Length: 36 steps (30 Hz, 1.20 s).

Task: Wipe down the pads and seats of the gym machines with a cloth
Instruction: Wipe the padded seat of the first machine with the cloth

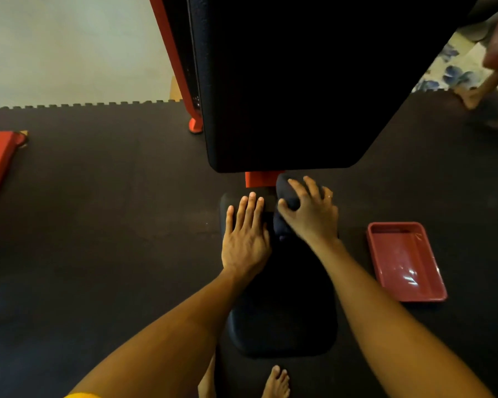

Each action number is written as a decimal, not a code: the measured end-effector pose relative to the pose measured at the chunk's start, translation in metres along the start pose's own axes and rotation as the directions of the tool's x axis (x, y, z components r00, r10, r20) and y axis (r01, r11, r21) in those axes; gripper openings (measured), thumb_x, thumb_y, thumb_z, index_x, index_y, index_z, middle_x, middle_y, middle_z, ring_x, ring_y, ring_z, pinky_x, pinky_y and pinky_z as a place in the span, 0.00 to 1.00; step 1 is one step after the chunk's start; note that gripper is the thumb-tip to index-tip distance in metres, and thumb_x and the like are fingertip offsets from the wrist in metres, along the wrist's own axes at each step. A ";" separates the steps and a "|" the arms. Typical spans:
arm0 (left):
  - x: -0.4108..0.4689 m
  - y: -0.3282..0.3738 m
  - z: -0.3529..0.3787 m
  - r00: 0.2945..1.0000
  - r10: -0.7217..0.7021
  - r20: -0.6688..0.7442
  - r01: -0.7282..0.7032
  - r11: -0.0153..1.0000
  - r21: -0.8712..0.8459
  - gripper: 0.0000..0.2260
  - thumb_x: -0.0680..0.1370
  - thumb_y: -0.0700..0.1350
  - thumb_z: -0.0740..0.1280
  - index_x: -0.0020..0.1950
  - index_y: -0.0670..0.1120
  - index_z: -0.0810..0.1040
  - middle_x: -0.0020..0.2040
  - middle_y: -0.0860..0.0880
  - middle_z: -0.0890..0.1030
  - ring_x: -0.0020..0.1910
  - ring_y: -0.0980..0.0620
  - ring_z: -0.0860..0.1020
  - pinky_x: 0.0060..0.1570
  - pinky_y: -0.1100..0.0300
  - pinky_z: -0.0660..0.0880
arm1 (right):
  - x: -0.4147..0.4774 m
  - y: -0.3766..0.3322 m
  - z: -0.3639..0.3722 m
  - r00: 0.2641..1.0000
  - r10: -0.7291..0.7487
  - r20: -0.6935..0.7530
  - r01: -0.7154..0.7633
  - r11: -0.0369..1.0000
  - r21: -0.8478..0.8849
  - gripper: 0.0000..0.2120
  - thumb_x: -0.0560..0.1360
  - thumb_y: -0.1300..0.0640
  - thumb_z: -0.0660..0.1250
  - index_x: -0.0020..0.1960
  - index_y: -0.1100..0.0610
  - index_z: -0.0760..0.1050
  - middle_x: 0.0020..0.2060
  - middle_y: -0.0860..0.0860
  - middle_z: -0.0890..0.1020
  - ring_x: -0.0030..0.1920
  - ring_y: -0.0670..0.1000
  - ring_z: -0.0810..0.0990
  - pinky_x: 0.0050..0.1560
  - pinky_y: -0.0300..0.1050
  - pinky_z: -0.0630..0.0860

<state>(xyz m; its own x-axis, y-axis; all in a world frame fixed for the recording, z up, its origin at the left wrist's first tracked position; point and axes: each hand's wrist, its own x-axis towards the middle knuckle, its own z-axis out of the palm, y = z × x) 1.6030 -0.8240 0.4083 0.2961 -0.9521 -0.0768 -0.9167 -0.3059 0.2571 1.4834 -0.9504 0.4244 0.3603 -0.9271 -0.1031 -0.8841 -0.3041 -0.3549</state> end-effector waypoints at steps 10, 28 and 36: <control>0.002 -0.004 0.010 0.997 -0.007 -0.071 0.009 0.999 0.037 0.29 0.84 0.53 0.49 0.83 0.45 0.49 0.83 0.46 0.47 0.82 0.48 0.43 0.80 0.45 0.42 | -0.107 -0.014 0.029 0.984 -0.098 -0.149 0.071 0.981 -0.178 0.30 0.80 0.39 0.53 0.81 0.44 0.62 0.80 0.57 0.61 0.78 0.71 0.58 0.71 0.74 0.62; -0.020 0.004 0.004 0.999 -0.008 -0.040 0.006 0.999 -0.049 0.31 0.82 0.58 0.41 0.83 0.46 0.51 0.83 0.46 0.47 0.82 0.49 0.43 0.79 0.48 0.37 | -0.113 0.017 0.003 0.999 0.024 -0.039 -0.024 1.000 0.007 0.31 0.79 0.33 0.55 0.80 0.37 0.58 0.82 0.56 0.56 0.73 0.70 0.66 0.64 0.66 0.74; -0.029 0.008 0.001 1.000 0.007 -0.013 -0.007 0.999 -0.037 0.29 0.84 0.57 0.43 0.83 0.46 0.48 0.83 0.46 0.45 0.82 0.49 0.40 0.79 0.49 0.34 | -0.203 0.002 0.017 0.943 0.316 -0.102 -0.315 0.949 0.026 0.34 0.80 0.31 0.51 0.82 0.41 0.51 0.78 0.62 0.62 0.71 0.68 0.71 0.64 0.65 0.73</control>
<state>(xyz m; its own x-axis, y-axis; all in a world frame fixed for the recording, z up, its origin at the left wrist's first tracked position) 1.5872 -0.7992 0.4119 0.2934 -0.9539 -0.0628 -0.9082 -0.2986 0.2934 1.4137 -0.7594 0.4290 0.0296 -0.9930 -0.1143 -0.9446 0.0096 -0.3282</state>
